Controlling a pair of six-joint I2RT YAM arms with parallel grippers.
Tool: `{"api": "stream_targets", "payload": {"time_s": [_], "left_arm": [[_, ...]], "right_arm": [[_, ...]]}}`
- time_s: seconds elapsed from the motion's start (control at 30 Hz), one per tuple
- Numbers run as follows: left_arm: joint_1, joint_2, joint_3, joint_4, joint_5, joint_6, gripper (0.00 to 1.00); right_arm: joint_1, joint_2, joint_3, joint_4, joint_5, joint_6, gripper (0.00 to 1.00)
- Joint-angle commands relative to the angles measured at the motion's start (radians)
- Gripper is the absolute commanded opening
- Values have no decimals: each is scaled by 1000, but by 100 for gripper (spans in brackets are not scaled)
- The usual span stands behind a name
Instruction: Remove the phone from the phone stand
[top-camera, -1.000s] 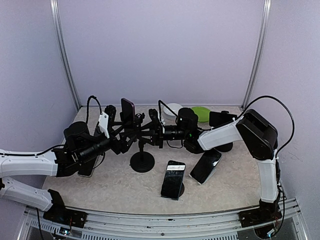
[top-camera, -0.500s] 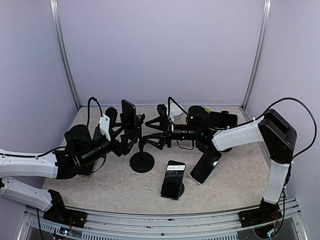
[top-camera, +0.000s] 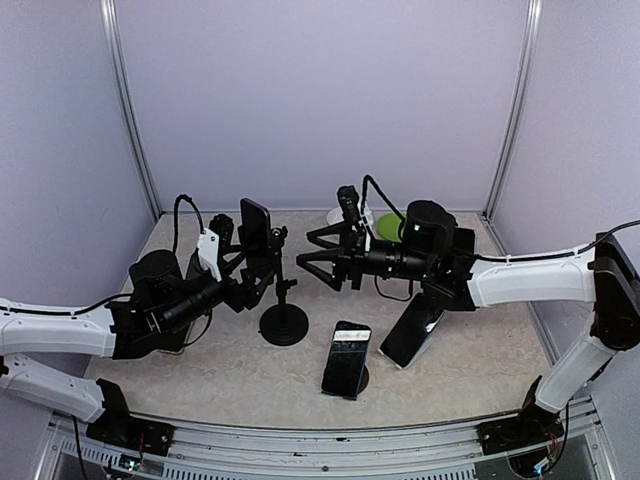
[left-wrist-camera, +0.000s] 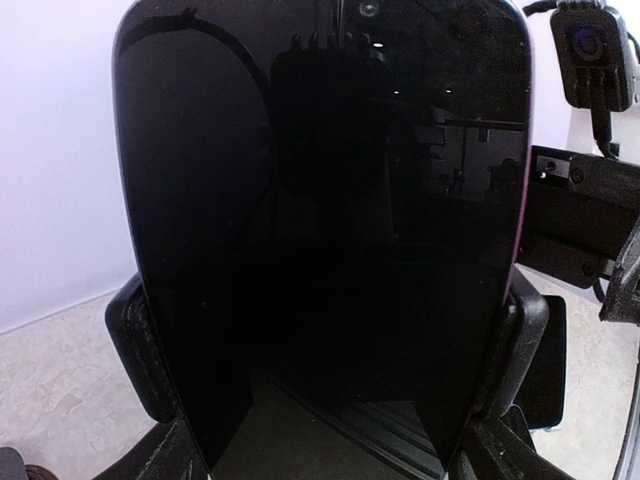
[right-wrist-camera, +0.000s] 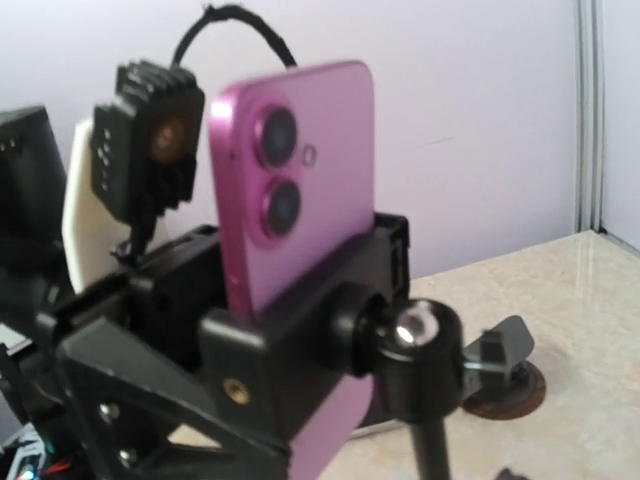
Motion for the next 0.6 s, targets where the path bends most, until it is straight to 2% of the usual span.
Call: {"api": "stream_targets", "payload": {"time_s": [0.0, 0.27, 0.57], "left_arm": [[-17, 1, -9, 26, -13, 24, 49], [-36, 5, -1, 14, -37, 29, 47], [-44, 9, 5, 7, -50, 36, 46]], "right_arm": [[49, -27, 28, -101, 103, 71, 74], [131, 13, 94, -136, 179, 74, 69], [156, 47, 153, -166, 255, 70, 58]]}}
